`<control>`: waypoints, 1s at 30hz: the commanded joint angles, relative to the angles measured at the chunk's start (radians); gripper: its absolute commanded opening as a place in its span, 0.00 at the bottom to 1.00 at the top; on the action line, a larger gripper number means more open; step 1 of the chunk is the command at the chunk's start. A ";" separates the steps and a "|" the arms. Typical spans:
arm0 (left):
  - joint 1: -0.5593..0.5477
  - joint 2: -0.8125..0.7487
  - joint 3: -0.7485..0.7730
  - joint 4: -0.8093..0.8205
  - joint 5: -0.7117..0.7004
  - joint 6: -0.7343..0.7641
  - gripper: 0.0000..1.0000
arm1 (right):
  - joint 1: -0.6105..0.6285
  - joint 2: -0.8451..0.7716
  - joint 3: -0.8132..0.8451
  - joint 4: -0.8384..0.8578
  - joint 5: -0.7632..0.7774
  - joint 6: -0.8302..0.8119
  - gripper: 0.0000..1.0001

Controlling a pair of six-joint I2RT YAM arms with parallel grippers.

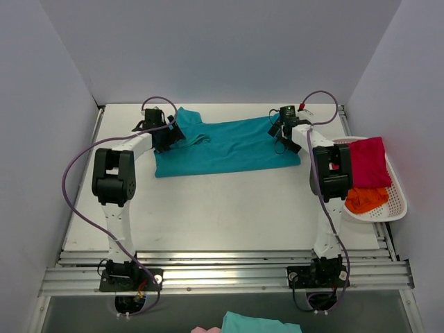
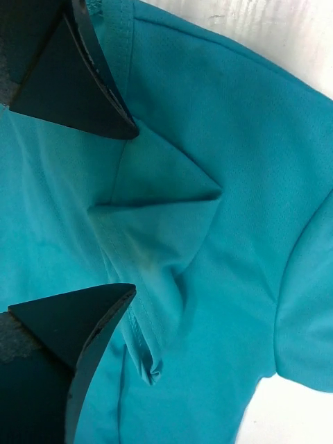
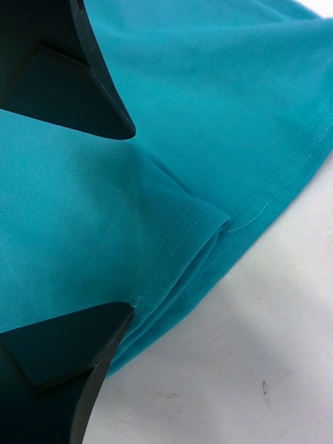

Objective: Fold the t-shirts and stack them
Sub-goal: Fold the tshirt

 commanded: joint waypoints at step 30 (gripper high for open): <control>-0.046 -0.553 -0.590 0.132 -0.140 -0.002 0.94 | 0.062 -0.362 -0.492 0.103 0.093 0.043 1.00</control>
